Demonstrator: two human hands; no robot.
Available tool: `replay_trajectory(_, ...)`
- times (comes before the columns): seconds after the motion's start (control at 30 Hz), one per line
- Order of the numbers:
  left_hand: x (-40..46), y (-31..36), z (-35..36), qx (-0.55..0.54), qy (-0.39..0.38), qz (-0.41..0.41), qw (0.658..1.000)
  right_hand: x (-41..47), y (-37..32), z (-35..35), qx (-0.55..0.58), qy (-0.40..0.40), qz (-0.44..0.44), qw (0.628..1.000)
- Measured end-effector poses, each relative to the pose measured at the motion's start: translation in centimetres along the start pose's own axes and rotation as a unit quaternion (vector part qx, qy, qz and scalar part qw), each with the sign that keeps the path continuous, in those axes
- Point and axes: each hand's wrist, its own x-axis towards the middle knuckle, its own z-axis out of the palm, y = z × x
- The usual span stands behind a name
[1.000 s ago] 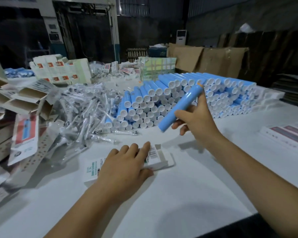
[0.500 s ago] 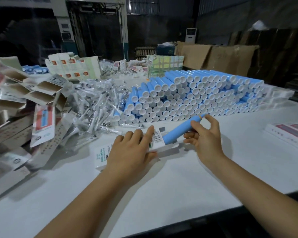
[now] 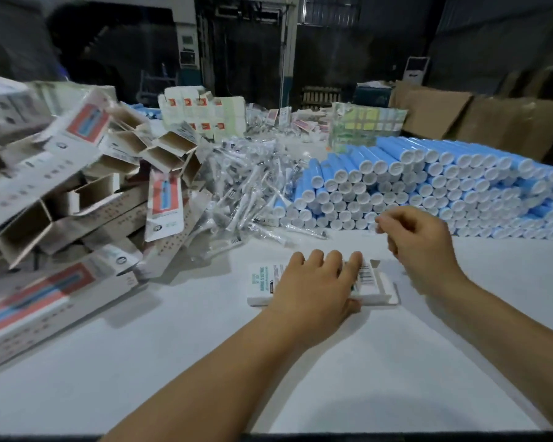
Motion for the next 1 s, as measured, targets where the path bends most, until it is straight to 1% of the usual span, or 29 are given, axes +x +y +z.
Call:
replay_trajectory(0.03, -0.1, 0.0, 0.0, 0.007, -0.002, 0.006, 1.0, 0.9, -1.0, 1.1, -0.036, -0.049, -0.031, 0.998)
replay_trajectory(0.1, -0.3, -0.1, -0.1, 0.025, 0.004, 0.015, 1.0, 2.7, -2.7, 4.3, -0.128, -0.136, -0.09, 0.978)
replay_trajectory(0.13, -0.4, -0.2, -0.2, 0.032, 0.006, 0.016, 0.999, 3.5, -3.3, 6.1, -0.172, -0.178, -0.114, 0.962)
replay_trajectory(0.2, -0.3, -0.2, -0.3, 0.026, -0.004, 0.015, 1.0, 5.2, -3.8, 10.0, -0.251, -0.254, -0.133, 0.925)
replay_trajectory(0.27, -0.1, -0.3, -0.6, 0.021, -0.028, 0.018, 0.999, 6.4, -3.7, 13.6, -0.341, -0.303, -0.14, 0.879)
replay_trajectory(0.33, -0.1, -0.4, -0.8, 0.026, -0.045, 0.029, 0.998, 7.0, -3.2, 16.2, -0.411, -0.336, -0.145, 0.835)
replay_trajectory(0.4, 0.0, -0.5, -0.9, 0.017, -0.056, 0.033, 0.998, 7.1, -2.8, 17.6, -0.452, -0.358, -0.136, 0.806)
replay_trajectory(0.47, 0.1, -0.6, -1.0, 0.006, -0.052, 0.032, 0.998, 7.1, -2.4, 18.2, -0.466, -0.364, -0.132, 0.796)
replay_trajectory(0.53, 0.2, -0.5, -1.1, 0.002, -0.057, 0.033, 0.998, 6.9, -2.1, 18.2, -0.464, -0.363, -0.145, 0.795)
replay_trajectory(0.6, 0.2, -0.4, -1.0, 0.002, -0.063, 0.033, 0.997, 6.7, -2.3, 17.5, -0.444, -0.358, -0.16, 0.806)
replay_trajectory(0.63, 0.3, -0.4, -0.9, 0.004, -0.062, 0.032, 0.998, 6.6, -2.5, 16.8, -0.421, -0.354, -0.162, 0.819)
replay_trajectory(0.67, 0.2, -0.4, -0.8, 0.004, -0.057, 0.029, 0.998, 6.5, -2.8, 15.9, -0.386, -0.342, -0.16, 0.841)
replay_trajectory(0.7, 0.2, -0.4, -0.6, 0.001, -0.048, 0.025, 0.999, 6.5, -3.1, 14.8, -0.338, -0.316, -0.158, 0.873)
replay_trajectory(0.77, 0.3, -0.4, -0.2, -0.01, -0.033, 0.018, 0.999, 6.6, -3.5, 11.6, -0.214, -0.232, -0.15, 0.937)
replay_trajectory(0.83, 0.4, -0.6, 0.1, -0.019, -0.023, 0.016, 0.999, 6.3, -3.1, 7.7, -0.087, -0.128, -0.122, 0.98)
replay_trajectory(0.9, 0.5, -0.9, 0.4, -0.024, -0.014, -0.001, 1.0, 5.6, -2.0, 3.7, 0.029, -0.02, -0.06, 0.998)
replay_trajectory(0.93, 0.6, -1.1, 0.5, -0.027, -0.011, -0.014, 0.999, 5.0, -1.3, 1.9, 0.081, 0.033, -0.022, 0.996)
replay_trajectory(1.0, 0.6, -1.4, 0.6, -0.033, -0.001, -0.042, 0.999, 3.4, 0.5, -1.0, 0.162, 0.123, 0.056, 0.977)
